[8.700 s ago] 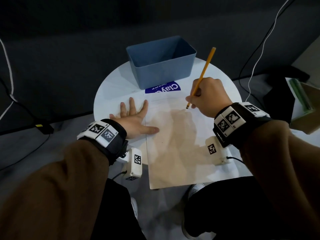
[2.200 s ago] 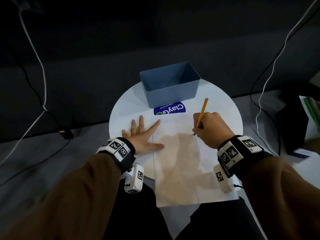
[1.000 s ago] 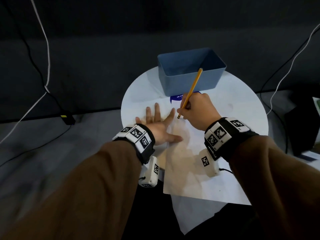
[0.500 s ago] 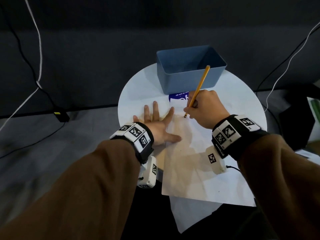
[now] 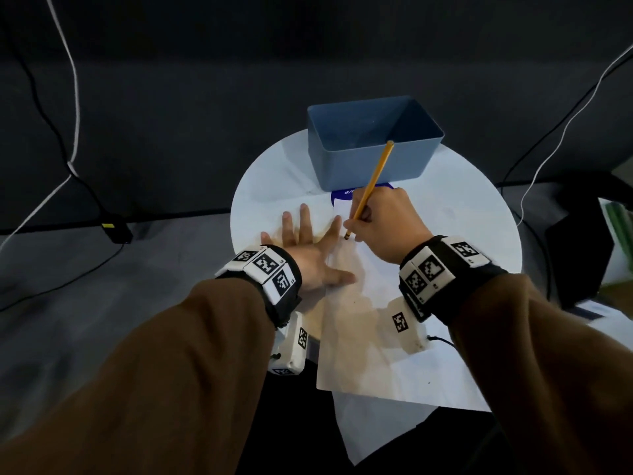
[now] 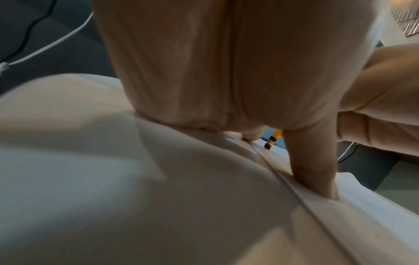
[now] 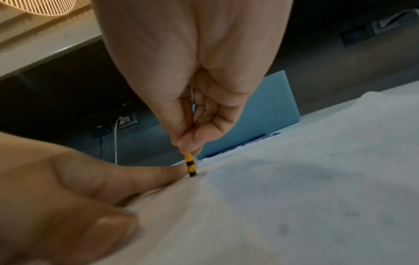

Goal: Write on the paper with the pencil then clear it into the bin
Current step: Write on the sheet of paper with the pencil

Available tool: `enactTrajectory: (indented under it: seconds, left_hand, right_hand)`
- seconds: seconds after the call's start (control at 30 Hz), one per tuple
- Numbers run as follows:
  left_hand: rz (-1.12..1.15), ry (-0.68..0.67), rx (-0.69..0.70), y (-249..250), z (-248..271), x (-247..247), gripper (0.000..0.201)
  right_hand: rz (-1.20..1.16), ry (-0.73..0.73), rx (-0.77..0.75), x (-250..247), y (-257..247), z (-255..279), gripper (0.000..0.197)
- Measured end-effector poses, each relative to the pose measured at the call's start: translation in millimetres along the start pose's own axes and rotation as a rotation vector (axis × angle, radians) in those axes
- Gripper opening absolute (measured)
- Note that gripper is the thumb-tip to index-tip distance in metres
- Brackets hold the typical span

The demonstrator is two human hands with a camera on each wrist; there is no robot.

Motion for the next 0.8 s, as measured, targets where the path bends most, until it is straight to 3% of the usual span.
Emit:
enactTrajectory:
  seconds: [0.2, 0.4, 0.8]
  left_hand:
    - [0.064, 0.022, 0.025, 0, 0, -1, 0.111]
    - [0.003, -0.002, 0.011, -2, -2, 1, 0.109]
    - [0.019, 0.003, 0.015, 0, 1, -1, 0.108]
  right_hand:
    - [0.062, 0.070, 0.136, -26, 39, -4, 0.018]
    - [0.000, 0.040, 0.022, -6, 10, 0, 0.024]
    - [0.018, 0.036, 0.003, -6, 6, 1, 0.019]
Point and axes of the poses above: each hand's wrist, its own z-axis away from the middle knuckle, its own x-axis out of the palm, y = z × x, the point moved 9 cm from there along -z, towards the middle knuckle, and after that the axes turned 11 degrees about x, right-handed, at the moved point
